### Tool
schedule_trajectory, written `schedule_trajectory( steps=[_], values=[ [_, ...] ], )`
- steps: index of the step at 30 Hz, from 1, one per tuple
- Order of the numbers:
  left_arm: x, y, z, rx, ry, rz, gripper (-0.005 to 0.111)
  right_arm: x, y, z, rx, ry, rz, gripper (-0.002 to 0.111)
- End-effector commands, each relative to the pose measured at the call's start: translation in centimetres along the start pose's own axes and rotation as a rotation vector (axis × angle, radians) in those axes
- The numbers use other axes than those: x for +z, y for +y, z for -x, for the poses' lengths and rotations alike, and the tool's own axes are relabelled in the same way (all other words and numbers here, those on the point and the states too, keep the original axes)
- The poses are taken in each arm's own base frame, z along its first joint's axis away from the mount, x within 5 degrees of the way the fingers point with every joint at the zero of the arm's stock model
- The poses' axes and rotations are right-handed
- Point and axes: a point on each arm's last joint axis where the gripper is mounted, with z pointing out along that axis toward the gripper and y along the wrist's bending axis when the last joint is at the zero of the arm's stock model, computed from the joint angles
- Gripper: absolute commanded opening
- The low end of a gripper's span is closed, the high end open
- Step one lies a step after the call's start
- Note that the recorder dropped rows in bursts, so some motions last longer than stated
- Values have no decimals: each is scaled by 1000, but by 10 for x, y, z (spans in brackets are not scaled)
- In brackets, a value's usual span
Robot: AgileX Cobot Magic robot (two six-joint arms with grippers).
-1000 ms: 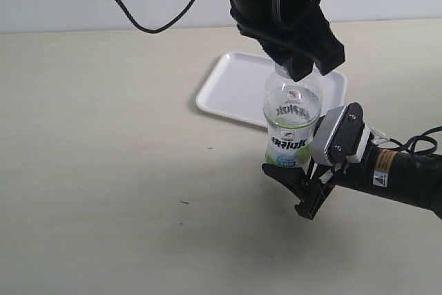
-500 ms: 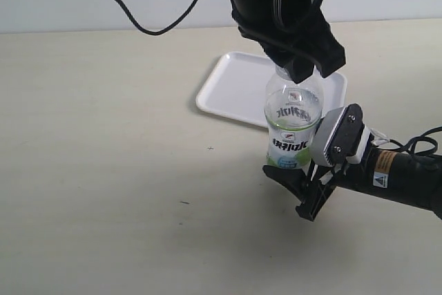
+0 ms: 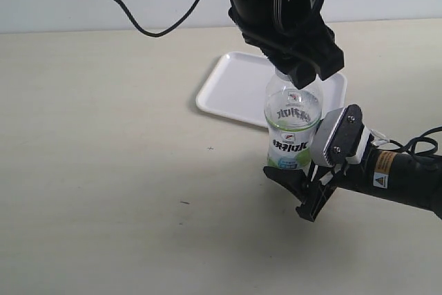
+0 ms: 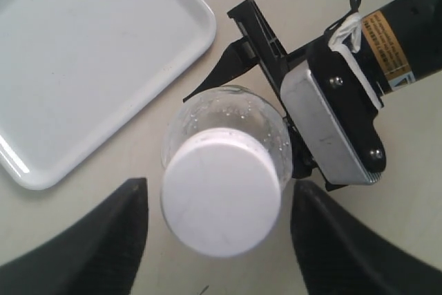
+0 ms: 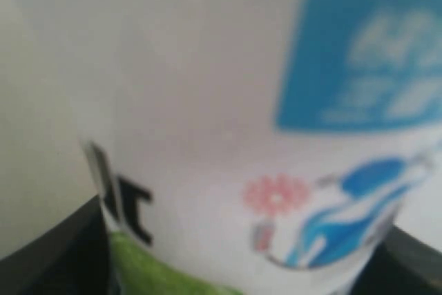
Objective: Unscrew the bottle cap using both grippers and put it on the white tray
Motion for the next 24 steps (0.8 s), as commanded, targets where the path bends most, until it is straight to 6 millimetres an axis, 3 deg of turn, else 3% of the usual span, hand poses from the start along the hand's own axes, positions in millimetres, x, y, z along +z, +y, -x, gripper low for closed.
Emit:
schedule_trajectory(
  steps=[1,13,19,24],
  values=[
    [-2,1,1,-2,-9,5,60,-1,-2,5,-6,-45,-7,0],
    [-5,2,1,2,-18,20,60,-1,-2,5,-6,-45,-7,0],
    [-28,4,-1,226,-43,75,60,-1,-2,5,-6,-45,-7,0],
    [-29,3,-1,357,-44,67,60,-1,-2,3,-6,-26,-4,0]
  ],
)
